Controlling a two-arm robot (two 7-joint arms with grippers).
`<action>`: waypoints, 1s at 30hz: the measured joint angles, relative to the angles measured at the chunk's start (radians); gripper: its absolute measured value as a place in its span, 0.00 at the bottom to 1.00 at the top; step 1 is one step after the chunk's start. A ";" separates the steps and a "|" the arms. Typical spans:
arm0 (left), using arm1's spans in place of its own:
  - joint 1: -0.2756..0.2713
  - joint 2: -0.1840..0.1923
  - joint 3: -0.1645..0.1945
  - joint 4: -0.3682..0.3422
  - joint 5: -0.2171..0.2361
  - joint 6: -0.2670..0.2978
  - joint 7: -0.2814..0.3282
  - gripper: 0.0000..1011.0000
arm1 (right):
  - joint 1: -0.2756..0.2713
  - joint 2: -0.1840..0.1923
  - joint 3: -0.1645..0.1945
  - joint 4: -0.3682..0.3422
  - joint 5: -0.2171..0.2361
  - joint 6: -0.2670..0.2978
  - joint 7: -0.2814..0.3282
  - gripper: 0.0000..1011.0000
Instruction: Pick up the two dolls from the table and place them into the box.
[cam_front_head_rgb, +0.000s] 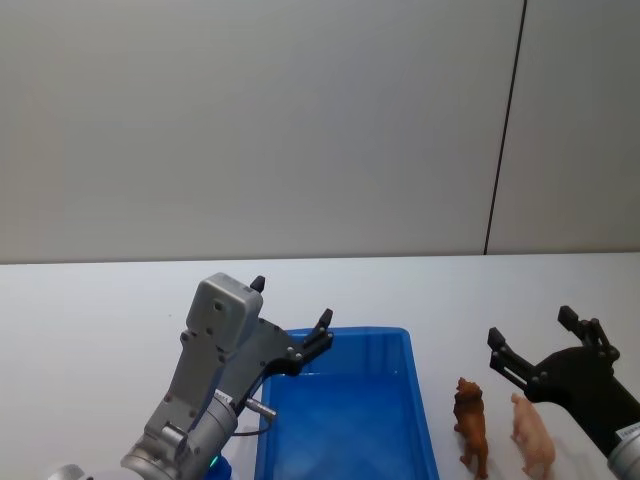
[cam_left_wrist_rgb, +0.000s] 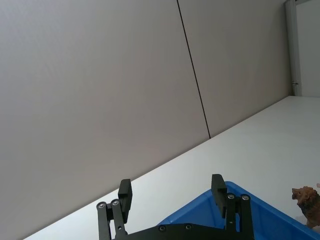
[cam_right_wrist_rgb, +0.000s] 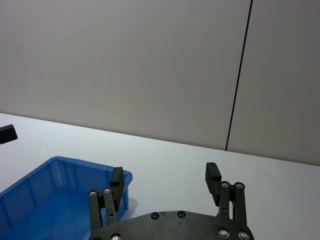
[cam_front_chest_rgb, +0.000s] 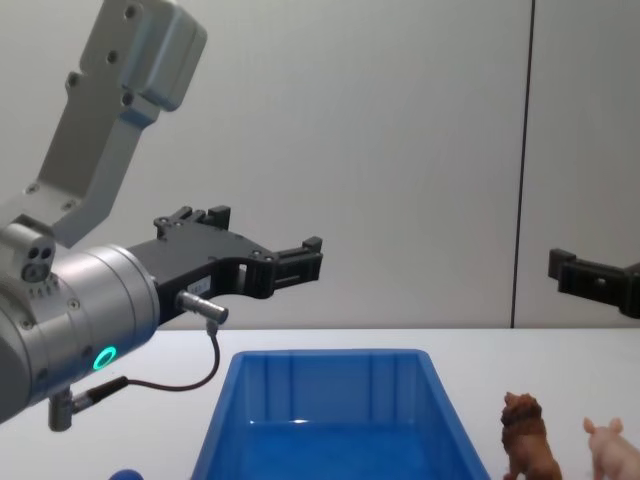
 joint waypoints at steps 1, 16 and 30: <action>0.000 0.000 0.000 0.000 0.000 0.000 0.000 0.99 | 0.000 0.000 0.000 0.000 0.000 0.000 0.000 0.99; 0.000 0.000 0.000 0.000 0.000 0.000 0.000 0.99 | 0.000 0.000 0.000 0.000 0.000 0.000 0.000 0.99; 0.000 0.000 0.000 0.000 0.000 0.000 0.000 0.99 | 0.000 0.000 0.000 0.000 0.000 0.000 0.000 0.99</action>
